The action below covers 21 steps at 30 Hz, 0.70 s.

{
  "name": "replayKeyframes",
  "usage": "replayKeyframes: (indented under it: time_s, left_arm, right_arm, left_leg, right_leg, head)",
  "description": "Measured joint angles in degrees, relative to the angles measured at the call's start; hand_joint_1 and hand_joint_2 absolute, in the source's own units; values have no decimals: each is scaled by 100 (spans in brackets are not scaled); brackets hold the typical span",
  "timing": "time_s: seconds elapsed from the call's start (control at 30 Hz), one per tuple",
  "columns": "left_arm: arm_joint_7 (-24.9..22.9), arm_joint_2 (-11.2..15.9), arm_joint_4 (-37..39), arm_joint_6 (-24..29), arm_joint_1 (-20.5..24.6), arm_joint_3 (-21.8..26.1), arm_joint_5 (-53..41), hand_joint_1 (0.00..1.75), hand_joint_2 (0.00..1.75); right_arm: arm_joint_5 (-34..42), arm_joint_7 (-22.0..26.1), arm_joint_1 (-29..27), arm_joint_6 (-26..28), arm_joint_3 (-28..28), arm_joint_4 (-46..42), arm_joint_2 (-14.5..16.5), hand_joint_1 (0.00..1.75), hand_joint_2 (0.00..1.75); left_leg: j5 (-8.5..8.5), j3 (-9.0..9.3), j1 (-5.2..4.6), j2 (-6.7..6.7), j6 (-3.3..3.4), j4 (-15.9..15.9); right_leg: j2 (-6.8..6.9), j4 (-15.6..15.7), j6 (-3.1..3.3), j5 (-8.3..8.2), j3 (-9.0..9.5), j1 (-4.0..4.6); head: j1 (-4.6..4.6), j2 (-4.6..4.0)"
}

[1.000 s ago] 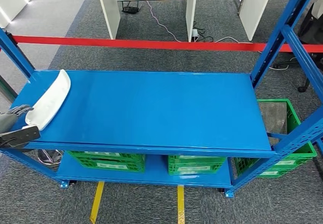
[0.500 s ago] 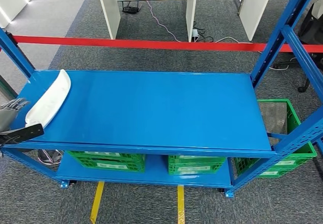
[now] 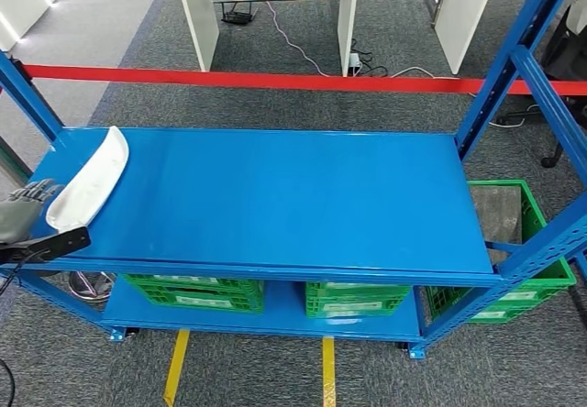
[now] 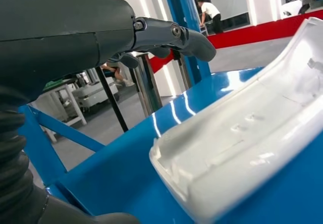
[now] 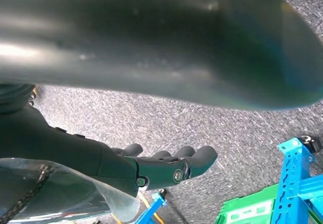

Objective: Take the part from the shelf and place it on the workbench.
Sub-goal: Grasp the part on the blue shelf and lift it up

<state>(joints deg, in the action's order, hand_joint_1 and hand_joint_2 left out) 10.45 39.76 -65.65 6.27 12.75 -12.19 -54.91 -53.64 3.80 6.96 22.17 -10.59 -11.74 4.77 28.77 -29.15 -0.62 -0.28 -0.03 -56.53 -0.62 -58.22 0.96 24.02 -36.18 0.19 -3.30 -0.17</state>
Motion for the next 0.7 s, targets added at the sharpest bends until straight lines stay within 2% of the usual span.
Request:
replayKeyframes:
  time_s: [0.7]
  left_arm:
    - [7,-212,367,197,211,-76,-344,0,175]
  right_arm:
    - [-52,48,-2,13,116,0,31,0,0]
  left_leg:
    - [0,0,0,0,0,0]
  right_leg:
    - [0,0,0,0,0,0]
  head:
    - [-1,0]
